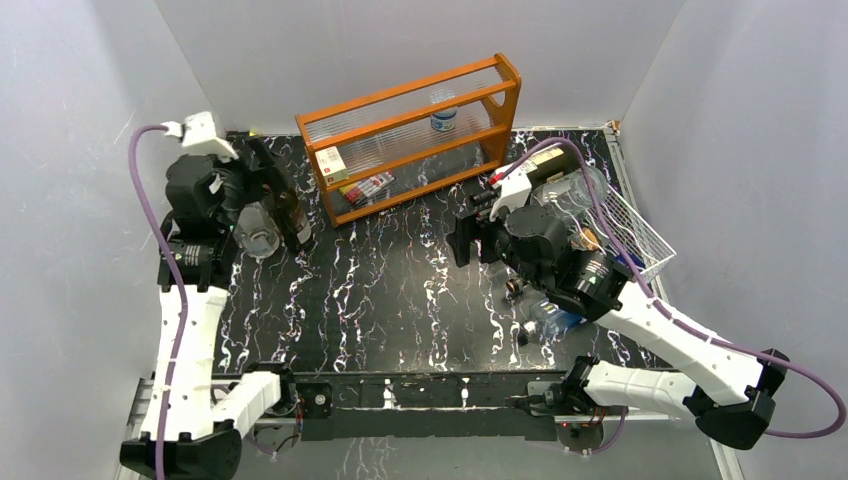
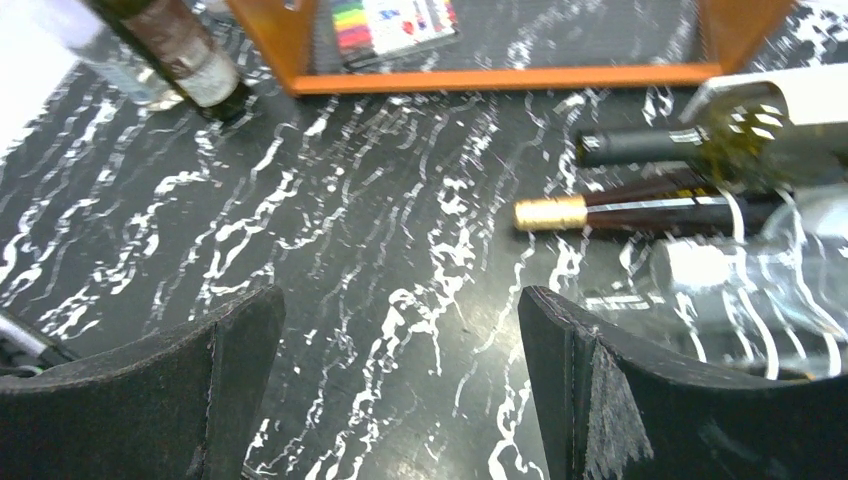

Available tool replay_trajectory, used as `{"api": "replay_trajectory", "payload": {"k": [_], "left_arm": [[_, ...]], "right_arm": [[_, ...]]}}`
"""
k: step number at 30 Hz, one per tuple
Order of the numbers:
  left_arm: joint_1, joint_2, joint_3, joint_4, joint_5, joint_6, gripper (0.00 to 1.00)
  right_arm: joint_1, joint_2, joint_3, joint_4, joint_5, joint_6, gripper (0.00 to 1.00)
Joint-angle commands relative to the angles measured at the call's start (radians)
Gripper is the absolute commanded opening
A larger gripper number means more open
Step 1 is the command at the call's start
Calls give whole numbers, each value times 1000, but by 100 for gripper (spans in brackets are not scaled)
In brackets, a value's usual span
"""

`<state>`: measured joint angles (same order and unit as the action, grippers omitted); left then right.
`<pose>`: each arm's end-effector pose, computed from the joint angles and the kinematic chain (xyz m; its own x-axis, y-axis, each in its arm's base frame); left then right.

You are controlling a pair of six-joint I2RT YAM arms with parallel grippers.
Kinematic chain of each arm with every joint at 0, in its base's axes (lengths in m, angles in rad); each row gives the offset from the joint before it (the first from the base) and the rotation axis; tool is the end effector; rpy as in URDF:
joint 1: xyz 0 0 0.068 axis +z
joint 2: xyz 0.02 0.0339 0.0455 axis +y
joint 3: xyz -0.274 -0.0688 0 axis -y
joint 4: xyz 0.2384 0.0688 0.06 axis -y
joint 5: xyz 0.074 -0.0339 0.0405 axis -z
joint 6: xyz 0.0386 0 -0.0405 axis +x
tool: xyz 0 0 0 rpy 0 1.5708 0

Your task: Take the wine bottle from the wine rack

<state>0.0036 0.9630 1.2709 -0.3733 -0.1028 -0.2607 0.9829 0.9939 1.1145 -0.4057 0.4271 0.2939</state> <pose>0.1847 0.0046 0.4605 -0.0358 -0.2565 -0.9659 -0.1192 0.9607 -0.2507 0.1269 0.1615 0.4007 -0.3048 0.0181 -0.9522 -0.4687 0.8675 0.1665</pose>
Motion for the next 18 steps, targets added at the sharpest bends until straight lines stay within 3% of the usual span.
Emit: {"api": "replay_trajectory", "payload": {"k": [1, 3, 7, 14, 18], "left_arm": [[-105, 33, -35, 119, 453, 31, 98], [-159, 73, -37, 178, 562, 26, 98], [-225, 123, -58, 348, 650, -29, 98], [-262, 252, -107, 676, 645, -191, 98], [-314, 254, -213, 699, 632, -109, 98]], "right_arm": [[3, -31, 33, -141, 187, 77, 98], [3, -26, 52, -205, 234, 74, 98], [2, -7, 82, -273, 272, 0, 98], [3, 22, 86, -267, 412, -206, 98], [3, 54, 38, -267, 538, -351, 98]]}}
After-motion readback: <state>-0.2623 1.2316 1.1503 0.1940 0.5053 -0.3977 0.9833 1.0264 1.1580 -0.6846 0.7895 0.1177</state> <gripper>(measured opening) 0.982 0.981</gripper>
